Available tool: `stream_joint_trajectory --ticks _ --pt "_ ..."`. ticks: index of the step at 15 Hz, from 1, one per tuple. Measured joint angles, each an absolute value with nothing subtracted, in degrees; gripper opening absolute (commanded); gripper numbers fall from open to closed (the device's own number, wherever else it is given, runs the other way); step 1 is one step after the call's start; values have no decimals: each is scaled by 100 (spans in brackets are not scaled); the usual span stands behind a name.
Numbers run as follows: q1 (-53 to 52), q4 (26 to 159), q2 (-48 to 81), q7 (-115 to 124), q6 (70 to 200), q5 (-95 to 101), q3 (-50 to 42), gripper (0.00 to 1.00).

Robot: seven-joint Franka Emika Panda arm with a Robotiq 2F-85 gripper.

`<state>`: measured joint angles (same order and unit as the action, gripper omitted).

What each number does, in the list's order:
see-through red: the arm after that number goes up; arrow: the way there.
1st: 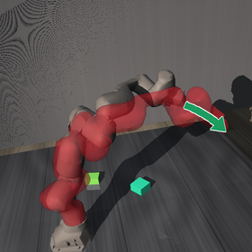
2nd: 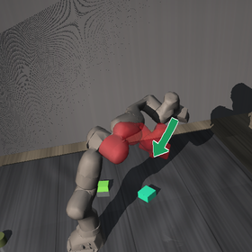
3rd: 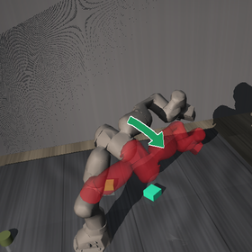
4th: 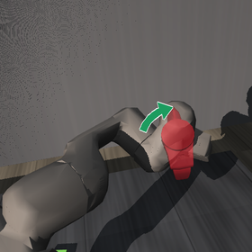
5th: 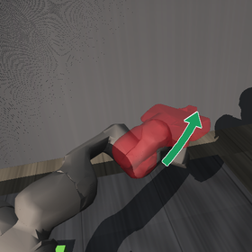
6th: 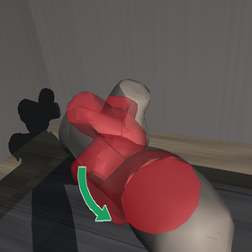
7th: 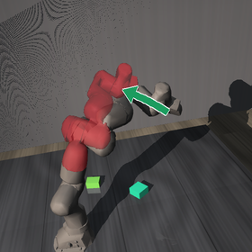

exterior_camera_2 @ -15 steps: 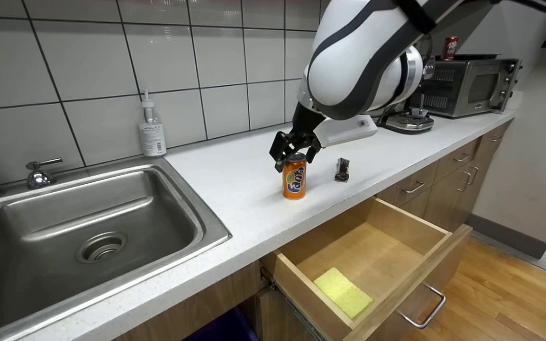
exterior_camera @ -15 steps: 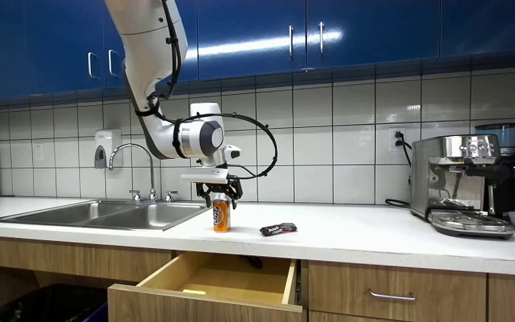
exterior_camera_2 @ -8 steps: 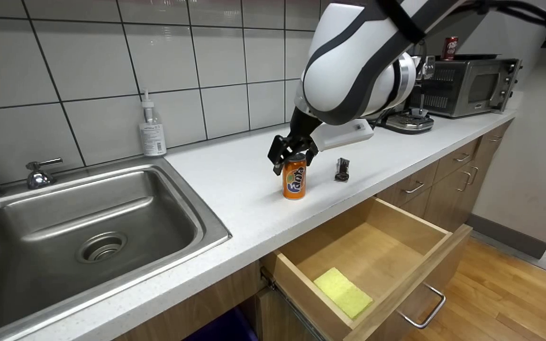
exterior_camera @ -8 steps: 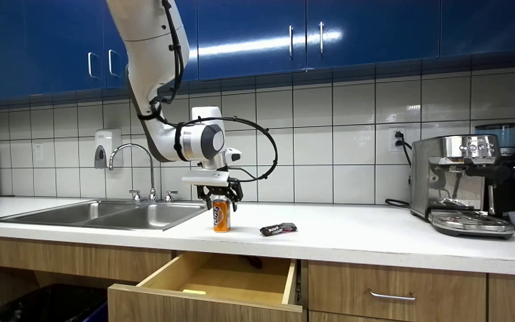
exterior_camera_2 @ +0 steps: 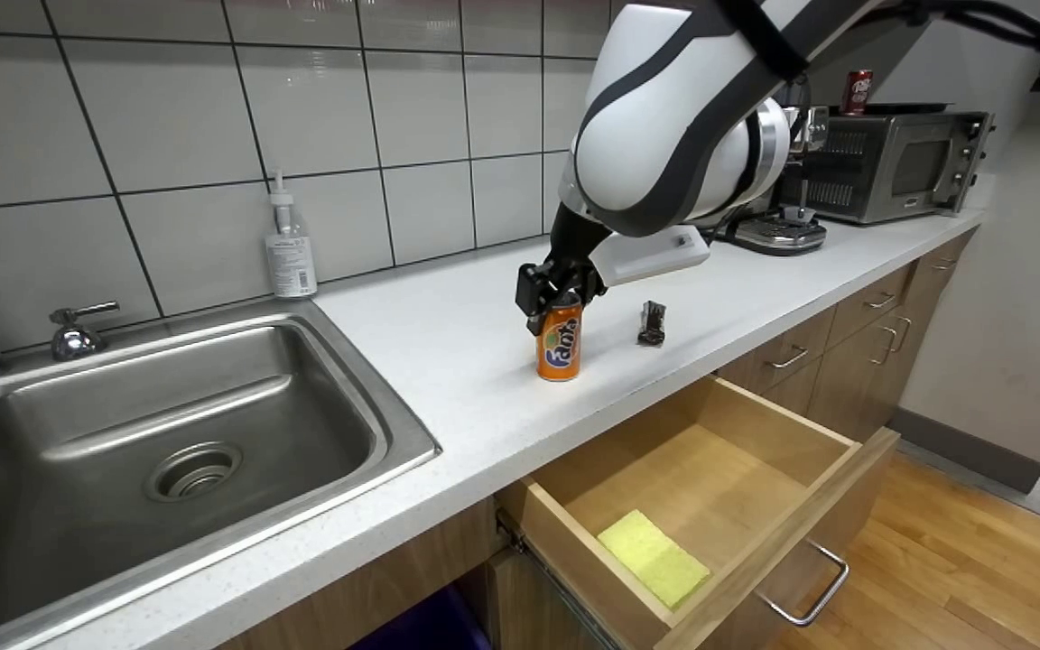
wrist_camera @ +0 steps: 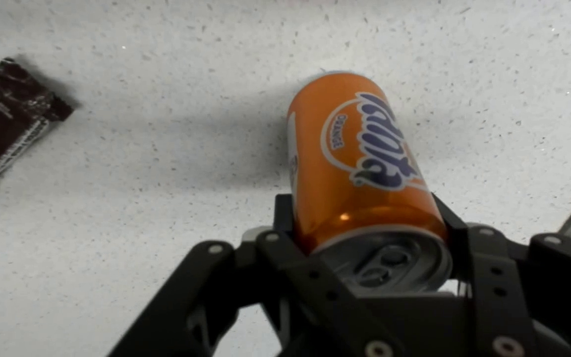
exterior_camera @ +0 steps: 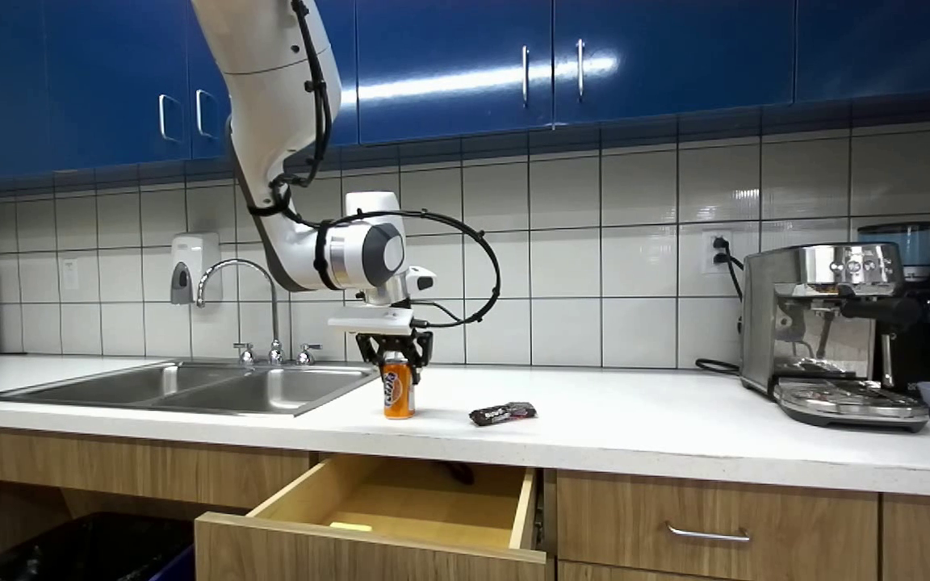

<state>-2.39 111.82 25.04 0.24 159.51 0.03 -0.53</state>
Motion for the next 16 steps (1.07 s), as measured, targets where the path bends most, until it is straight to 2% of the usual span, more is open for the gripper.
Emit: stream_joint_trajectory --ticks 16 --pt "-230 11523 2095 22 15948 3 -66 38"
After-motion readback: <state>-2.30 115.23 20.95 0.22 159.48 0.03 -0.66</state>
